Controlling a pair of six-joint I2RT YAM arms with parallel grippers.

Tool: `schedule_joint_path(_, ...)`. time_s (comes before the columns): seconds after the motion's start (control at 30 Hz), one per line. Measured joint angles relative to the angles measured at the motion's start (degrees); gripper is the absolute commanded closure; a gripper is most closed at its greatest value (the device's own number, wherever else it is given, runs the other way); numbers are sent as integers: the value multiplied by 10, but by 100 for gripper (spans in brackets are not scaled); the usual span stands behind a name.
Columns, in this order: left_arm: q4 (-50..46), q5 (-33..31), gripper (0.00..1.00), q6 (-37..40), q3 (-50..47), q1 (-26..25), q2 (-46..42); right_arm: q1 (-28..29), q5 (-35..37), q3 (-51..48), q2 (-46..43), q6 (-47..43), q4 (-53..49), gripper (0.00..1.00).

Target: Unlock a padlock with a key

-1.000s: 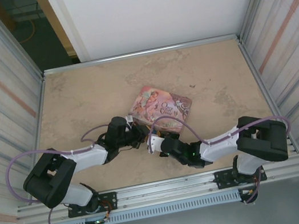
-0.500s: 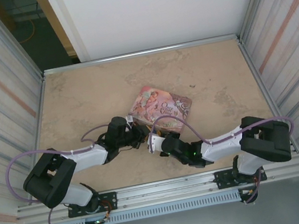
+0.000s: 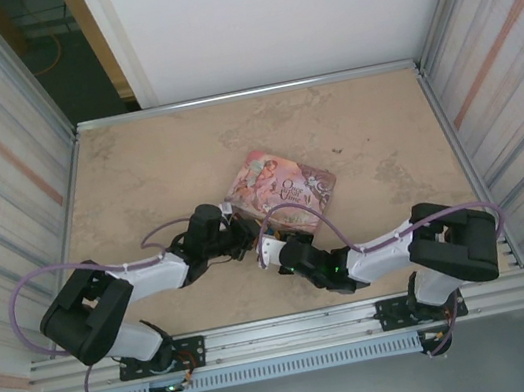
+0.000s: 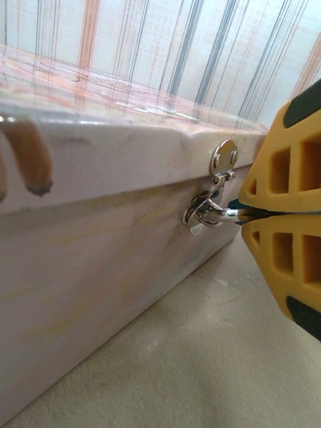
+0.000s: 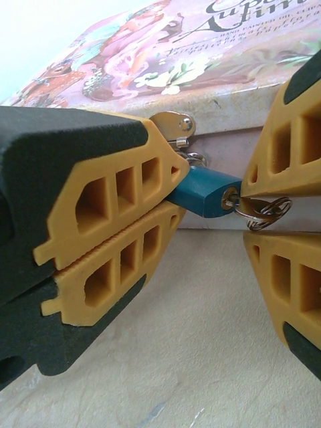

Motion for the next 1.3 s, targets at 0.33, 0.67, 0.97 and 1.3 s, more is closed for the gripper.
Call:
schedule_joint_path(0.33, -3, -7, 100, 0, 0, 0, 0, -3, 2, 2, 8, 0, 12, 89)
schedule_joint_path(0.67, -1, -20, 100, -6, 0, -1, 0, -6, 9, 2, 21, 33, 34, 100)
schedule_joint_path(0.97, 3, -49, 100, -9, 0, -12, 0, -18, -14, 2, 23, 90, 39, 100)
schedule_joint_path(1.3, 15, -80, 100, -22, 0, -41, 11, -44, -85, -33, -5, 188, 49, 100)
